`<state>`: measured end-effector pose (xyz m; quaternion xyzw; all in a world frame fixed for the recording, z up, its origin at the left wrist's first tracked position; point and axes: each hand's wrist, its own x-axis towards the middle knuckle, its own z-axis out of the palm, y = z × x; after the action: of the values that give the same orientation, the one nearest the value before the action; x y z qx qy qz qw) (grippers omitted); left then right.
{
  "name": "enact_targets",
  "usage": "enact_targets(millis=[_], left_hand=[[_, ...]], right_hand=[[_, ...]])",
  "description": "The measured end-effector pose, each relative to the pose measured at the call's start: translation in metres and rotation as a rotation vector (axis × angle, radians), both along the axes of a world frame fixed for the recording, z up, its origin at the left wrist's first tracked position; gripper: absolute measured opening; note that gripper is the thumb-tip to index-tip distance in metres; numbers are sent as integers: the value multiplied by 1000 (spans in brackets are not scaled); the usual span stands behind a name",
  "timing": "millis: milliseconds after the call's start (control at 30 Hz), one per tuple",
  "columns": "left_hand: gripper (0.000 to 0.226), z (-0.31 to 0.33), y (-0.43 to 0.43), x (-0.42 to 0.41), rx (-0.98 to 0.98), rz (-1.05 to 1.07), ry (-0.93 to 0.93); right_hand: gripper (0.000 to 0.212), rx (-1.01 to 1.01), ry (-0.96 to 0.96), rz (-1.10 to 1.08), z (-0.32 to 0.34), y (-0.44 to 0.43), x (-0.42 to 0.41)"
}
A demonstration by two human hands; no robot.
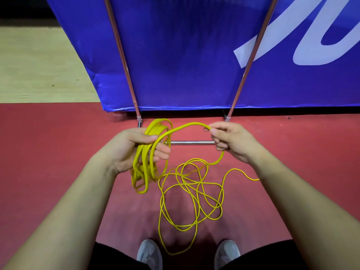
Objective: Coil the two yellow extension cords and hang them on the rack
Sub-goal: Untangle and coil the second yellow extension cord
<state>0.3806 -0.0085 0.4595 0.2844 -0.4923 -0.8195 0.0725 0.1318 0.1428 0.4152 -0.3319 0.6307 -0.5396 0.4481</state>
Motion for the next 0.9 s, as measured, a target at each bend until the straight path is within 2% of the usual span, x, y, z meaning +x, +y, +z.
enact_targets(millis=[133, 267, 400, 500, 600, 700, 767, 833, 900], left_hand=[[49, 0, -2, 2, 75, -21, 40], [30, -4, 12, -6, 37, -98, -57], [17, -8, 28, -17, 5, -199, -105], [9, -6, 21, -17, 92, -34, 38], [25, -3, 8, -10, 156, 28, 141], [40, -4, 7, -6, 81, -68, 39], [33, -5, 9, -7, 61, -69, -60], [22, -5, 12, -9, 70, -29, -107], [25, -5, 15, -10, 85, -24, -116]], right_hand=[[9, 68, 296, 27, 9, -3, 2], [9, 54, 452, 139, 23, -6, 15], [7, -93, 575, 249, 37, -15, 42], [10, -43, 543, 258, 28, -13, 29], [15, 117, 485, 350, 8, -2, 9], [6, 83, 219, 198, -5, 0, 6], [11, 10, 136, 63, -2, -1, 5], [13, -38, 140, 8, 5, -2, 0], [13, -23, 293, 40, 18, -1, 0]])
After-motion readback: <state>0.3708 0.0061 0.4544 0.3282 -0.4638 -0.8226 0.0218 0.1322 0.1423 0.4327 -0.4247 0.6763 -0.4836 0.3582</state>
